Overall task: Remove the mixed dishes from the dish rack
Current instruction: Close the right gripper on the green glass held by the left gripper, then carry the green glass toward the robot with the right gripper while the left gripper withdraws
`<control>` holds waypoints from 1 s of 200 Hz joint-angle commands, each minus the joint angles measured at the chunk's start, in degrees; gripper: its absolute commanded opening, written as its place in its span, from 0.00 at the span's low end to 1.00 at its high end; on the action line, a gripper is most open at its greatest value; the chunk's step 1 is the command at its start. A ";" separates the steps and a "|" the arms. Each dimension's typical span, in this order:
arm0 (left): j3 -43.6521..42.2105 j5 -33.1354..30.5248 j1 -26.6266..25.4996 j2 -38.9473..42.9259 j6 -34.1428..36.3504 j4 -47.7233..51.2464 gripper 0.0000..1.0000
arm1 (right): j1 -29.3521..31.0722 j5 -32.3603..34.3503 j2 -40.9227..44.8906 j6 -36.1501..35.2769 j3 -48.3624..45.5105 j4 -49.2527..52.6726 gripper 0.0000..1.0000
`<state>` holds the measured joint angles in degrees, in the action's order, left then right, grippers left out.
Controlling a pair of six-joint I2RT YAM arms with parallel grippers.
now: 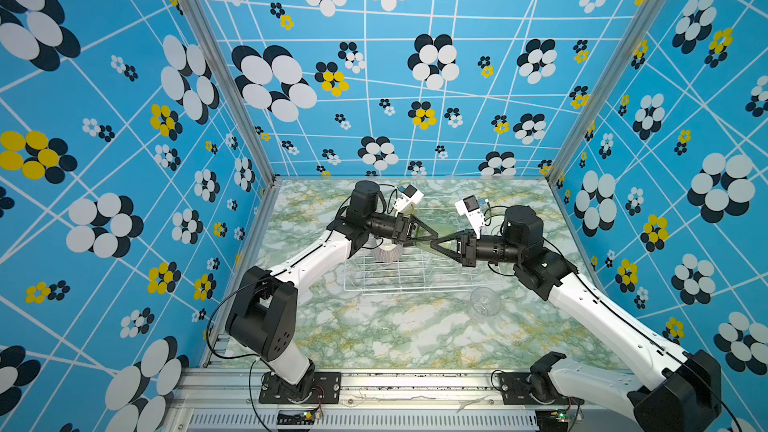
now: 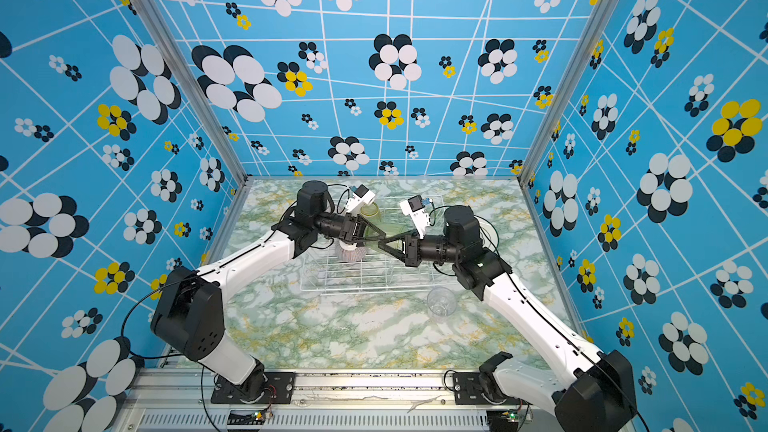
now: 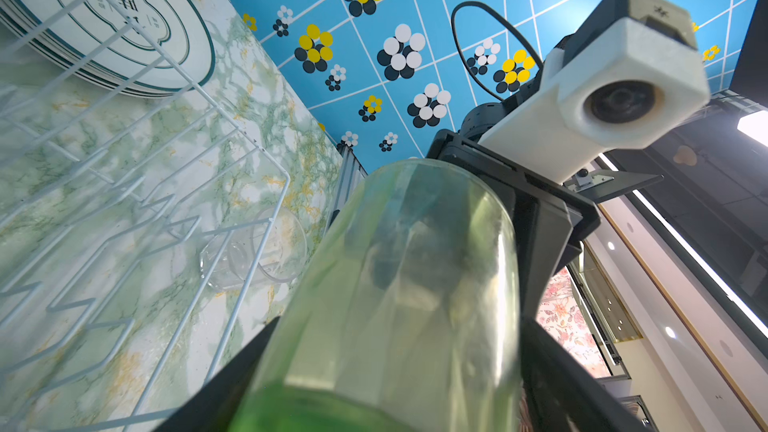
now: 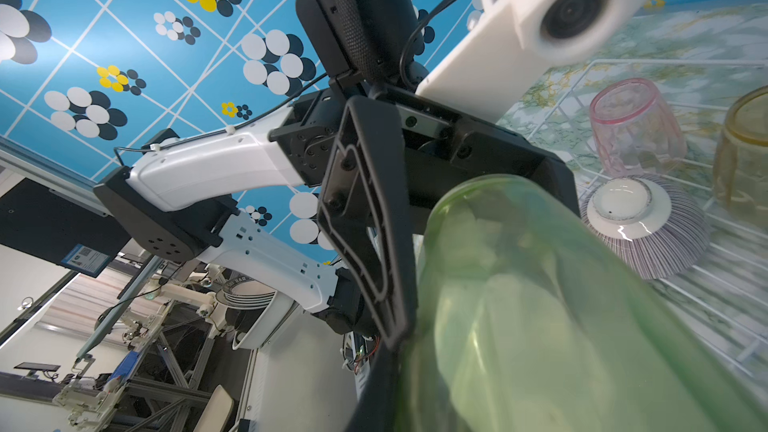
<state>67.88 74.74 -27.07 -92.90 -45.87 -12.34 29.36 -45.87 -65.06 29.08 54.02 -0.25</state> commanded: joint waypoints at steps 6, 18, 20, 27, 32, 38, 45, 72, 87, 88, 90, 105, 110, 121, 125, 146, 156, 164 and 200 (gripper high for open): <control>-0.21 -3.29 2.39 2.50 3.65 2.80 0.87 | -0.19 0.54 2.31 -2.01 2.29 4.36 0.00; -0.11 -3.93 3.30 3.05 4.92 4.49 0.88 | -0.18 0.50 2.68 -2.60 2.46 5.55 0.00; -0.11 -3.97 3.46 3.14 5.15 4.68 0.88 | -0.18 0.44 2.77 -2.62 2.46 5.66 0.00; -0.11 -4.30 3.93 3.45 5.58 5.41 0.88 | -0.19 0.25 2.91 -2.92 2.57 6.23 0.00; -0.11 -4.54 4.22 3.64 5.94 5.96 0.88 | -0.19 0.04 3.01 -3.05 2.60 6.52 0.00; -0.09 -4.87 4.62 3.85 6.35 6.54 0.88 | -0.21 -0.26 3.09 -3.20 2.63 6.89 0.00; -0.03 -5.24 5.06 4.09 6.74 7.15 0.88 | -0.19 -0.38 3.09 -3.44 2.82 7.55 0.00; -0.11 -6.43 6.82 5.20 8.70 10.07 0.88 | -0.19 -0.61 3.18 -4.92 4.07 11.00 0.00; 0.48 -7.80 8.15 6.12 11.88 14.84 0.87 | -0.19 -0.22 3.36 -6.47 4.90 14.16 0.00; 0.58 -7.92 8.20 6.23 12.17 15.30 0.87 | -0.19 -0.16 3.36 -6.61 5.06 14.37 0.00; 0.76 -8.29 8.31 6.37 12.90 16.35 0.87 | -0.19 -0.01 3.34 -6.81 5.16 14.92 0.00; 3.13 -12.27 9.05 7.66 19.66 26.46 0.86 | -0.19 1.19 3.34 -9.01 6.79 19.63 0.00; 4.29 -14.54 9.07 8.01 22.33 31.03 0.86 | -0.19 1.78 3.27 -9.84 7.37 21.29 0.00; 6.82 -20.25 8.99 8.55 27.60 39.34 0.86 | -0.19 3.02 2.90 -11.38 8.75 24.88 0.00; 7.56 -22.09 8.97 8.80 28.95 41.60 0.86 | -0.19 3.62 2.85 -11.88 9.29 26.21 0.00; 9.43 -30.98 8.92 10.21 33.10 49.20 0.86 | -0.19 8.22 1.71 -14.57 12.30 34.21 0.00; 9.47 -34.10 8.92 11.05 34.07 50.56 0.86 | -0.13 10.63 1.32 -15.56 13.54 37.96 0.00; 9.22 -36.36 8.87 11.82 34.47 50.95 0.86 | -0.02 12.98 1.07 -16.27 14.28 40.78 0.00; 5.85 -45.89 7.85 17.21 36.36 49.64 0.87 | 1.10 21.97 0.71 -17.02 14.93 48.20 0.00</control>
<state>75.59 39.03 -18.46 -79.55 -13.78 34.46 29.47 -31.81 -63.70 14.39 67.53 39.31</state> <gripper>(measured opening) 0.866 0.086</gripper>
